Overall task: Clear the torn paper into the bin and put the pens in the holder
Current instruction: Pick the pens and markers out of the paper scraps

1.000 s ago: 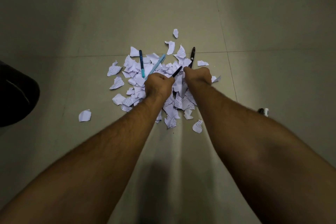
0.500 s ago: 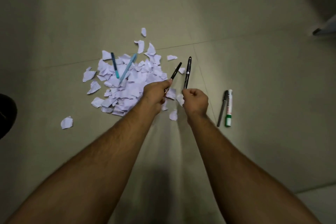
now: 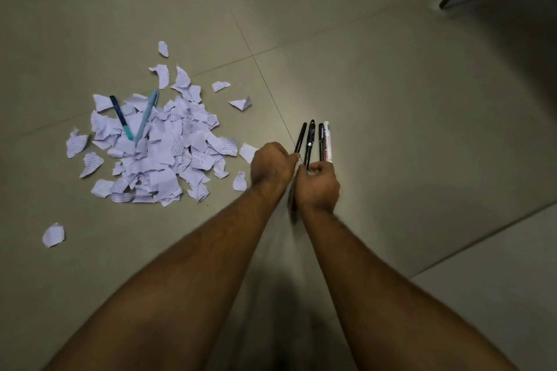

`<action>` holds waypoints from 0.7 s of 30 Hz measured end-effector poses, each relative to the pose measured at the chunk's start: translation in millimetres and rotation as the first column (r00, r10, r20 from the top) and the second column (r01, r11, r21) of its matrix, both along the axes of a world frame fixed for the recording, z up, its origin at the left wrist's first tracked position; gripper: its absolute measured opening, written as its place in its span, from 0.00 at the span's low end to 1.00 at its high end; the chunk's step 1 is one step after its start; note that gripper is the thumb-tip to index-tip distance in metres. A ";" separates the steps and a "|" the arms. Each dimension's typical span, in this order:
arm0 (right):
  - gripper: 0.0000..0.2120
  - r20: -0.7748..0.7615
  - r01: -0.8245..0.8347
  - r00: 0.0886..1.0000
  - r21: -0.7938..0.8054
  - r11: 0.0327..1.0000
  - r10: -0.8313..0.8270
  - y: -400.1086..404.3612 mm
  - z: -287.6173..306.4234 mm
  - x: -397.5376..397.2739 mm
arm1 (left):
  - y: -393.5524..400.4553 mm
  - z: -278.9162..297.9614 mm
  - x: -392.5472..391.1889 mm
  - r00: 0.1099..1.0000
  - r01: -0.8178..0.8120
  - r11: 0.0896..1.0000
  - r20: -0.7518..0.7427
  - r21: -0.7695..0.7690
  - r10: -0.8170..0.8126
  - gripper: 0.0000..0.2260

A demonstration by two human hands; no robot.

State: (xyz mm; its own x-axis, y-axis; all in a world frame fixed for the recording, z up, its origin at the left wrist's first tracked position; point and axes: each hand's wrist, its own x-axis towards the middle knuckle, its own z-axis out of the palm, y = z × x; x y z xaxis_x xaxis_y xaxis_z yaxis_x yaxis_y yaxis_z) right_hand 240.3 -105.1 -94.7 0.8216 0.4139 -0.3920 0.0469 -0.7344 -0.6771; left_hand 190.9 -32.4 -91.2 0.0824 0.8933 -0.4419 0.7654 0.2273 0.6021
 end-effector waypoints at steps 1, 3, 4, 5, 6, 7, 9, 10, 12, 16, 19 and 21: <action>0.09 0.005 -0.006 1.000 0.030 1.000 0.006 0.7 3.0 -1.9 | 1.2 0.7 -2.2 1.000 0.015 1.000 0.010 0.014 -0.016 0.10; 0.07 -0.001 -0.048 0.999 0.083 0.995 0.048 4.4 6.2 -7.1 | 7.7 2.1 -12.9 0.997 0.014 0.999 0.071 0.038 -0.017 0.08; 0.06 -0.010 -0.078 0.997 0.118 0.990 0.080 8.2 7.1 -10.5 | 12.3 3.6 -20.6 0.995 0.002 0.999 0.100 0.051 -0.007 0.08; 0.06 -0.021 -0.113 0.993 0.148 0.982 0.118 14.2 9.0 -15.7 | 18.1 5.3 -30.8 0.993 -0.024 0.998 0.117 0.066 0.016 0.08; 0.05 -0.032 -0.140 0.989 0.170 0.975 0.147 21.7 9.3 -22.2 | 23.5 7.3 -41.4 0.991 -0.052 0.995 0.124 0.080 0.042 0.08; 0.05 -0.039 -0.165 0.984 0.189 0.968 0.175 30.6 10.9 -29.4 | 29.2 7.7 -52.3 0.990 -0.088 0.992 0.120 0.089 0.077 0.07; 0.06 -0.056 -0.237 0.966 0.209 0.949 0.253 52.7 13.7 -50.0 | 41.9 8.4 -81.0 0.980 -0.187 0.974 0.096 0.129 0.175 0.08; 0.07 -0.068 -0.291 0.948 0.208 0.934 0.310 65.9 14.2 -62.9 | 49.5 9.1 -98.1 0.969 -0.246 0.956 0.078 0.160 0.236 0.08; 0.07 -0.068 -0.397 0.906 0.207 0.894 0.418 89.3 17.8 -84.1 | 62.5 12.0 -128.3 0.930 -0.365 0.905 0.057 0.217 0.362 0.09; 0.07 0.000 -0.552 0.822 0.247 0.797 0.569 133.7 18.1 -131.9 | 90.9 17.0 -189.4 0.814 -0.577 0.777 0.097 0.252 0.573 0.07; 0.08 0.029 -0.621 0.776 0.203 0.757 0.630 156.1 12.9 -160.3 | 106.1 17.5 -216.8 0.778 -0.619 0.736 0.088 0.275 0.622 0.05; 0.09 0.081 -0.669 0.738 0.214 0.712 0.670 171.1 10.5 -175.8 | 117.7 17.4 -227.2 0.751 -0.649 0.705 0.094 0.285 0.653 0.06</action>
State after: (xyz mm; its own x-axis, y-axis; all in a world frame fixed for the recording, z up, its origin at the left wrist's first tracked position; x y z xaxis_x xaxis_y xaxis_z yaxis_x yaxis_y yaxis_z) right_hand 64.4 65.9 -84.2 0.2959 0.9280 -0.2263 0.4677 -0.3473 -0.8128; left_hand -36.3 85.2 -73.8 -0.5706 0.8056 -0.1596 0.4993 0.4946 0.7114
